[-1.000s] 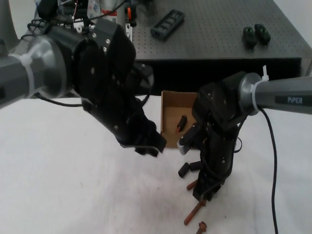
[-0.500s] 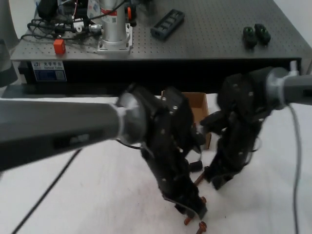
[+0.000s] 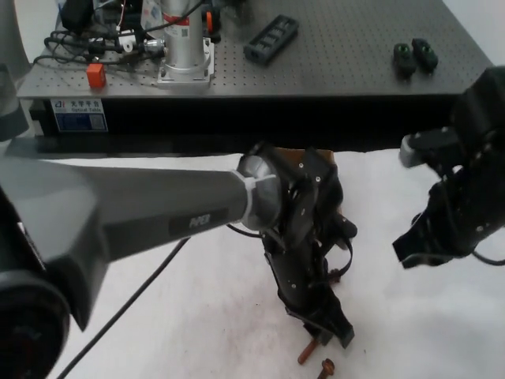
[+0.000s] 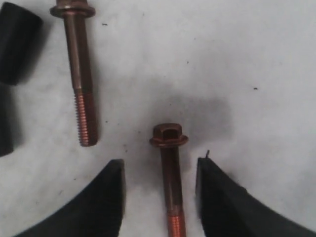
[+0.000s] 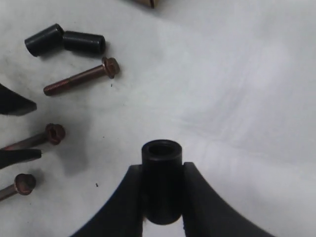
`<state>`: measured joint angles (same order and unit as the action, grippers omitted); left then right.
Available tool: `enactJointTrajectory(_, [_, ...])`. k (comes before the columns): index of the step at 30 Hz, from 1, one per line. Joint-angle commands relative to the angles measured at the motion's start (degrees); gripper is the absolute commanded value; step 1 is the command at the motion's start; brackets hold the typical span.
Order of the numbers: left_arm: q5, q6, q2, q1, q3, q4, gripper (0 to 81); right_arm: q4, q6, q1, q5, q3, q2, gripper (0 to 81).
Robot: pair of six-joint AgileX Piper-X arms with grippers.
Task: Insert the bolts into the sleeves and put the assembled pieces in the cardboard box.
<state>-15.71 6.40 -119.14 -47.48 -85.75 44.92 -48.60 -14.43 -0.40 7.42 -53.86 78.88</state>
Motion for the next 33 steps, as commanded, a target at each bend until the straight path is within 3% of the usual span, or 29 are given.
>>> enactJointTrajectory(1, [0.5,0.5,-0.5,-0.6,-0.8,0.1,31.4,1.0,0.8,-0.5,0.9,-0.1,-2.5,1.1])
enactJointTrajectory(6, [1.3,0.5,-2.0,-1.7,-1.0,0.5,22.5,0.6,1.7,-0.5,0.9,-0.1,-5.4,1.1])
enactJointTrajectory(8, [2.7,0.5,-2.0,-1.9,-1.0,0.9,14.8,0.0,1.8,-0.5,0.9,-0.1,-6.5,1.1])
enactJointTrajectory(10, [3.1,0.5,-1.8,-1.9,-1.2,0.9,2.1,-0.1,2.2,-0.5,0.9,-0.1,-7.5,1.1])
enactJointTrajectory(14, [3.4,-2.1,0.6,-1.9,-1.6,0.9,0.7,0.5,4.2,-0.5,2.5,0.6,-10.8,1.1])
enactJointTrajectory(18, [1.8,-8.3,9.5,1.2,2.3,-3.2,0.7,7.1,8.0,-0.5,7.4,6.1,-17.9,1.1])
enactJointTrajectory(21, [-0.7,-15.8,20.7,4.7,13.7,-19.9,0.7,13.2,14.1,0.2,13.4,13.2,-24.4,1.1])
enactJointTrajectory(27, [-17.2,-38.7,36.6,12.4,39.0,-65.9,0.7,29.9,23.5,7.5,28.9,27.2,-30.7,1.1])
enactJointTrajectory(30, [-19.7,-49.8,37.9,14.1,45.1,-82.3,0.7,39.6,29.6,13.8,30.1,31.1,-29.3,1.1])
enactJointTrajectory(33, [-20.5,-53.1,37.7,14.1,46.6,-87.1,0.7,48.6,32.5,18.4,30.0,31.6,-26.8,1.1])
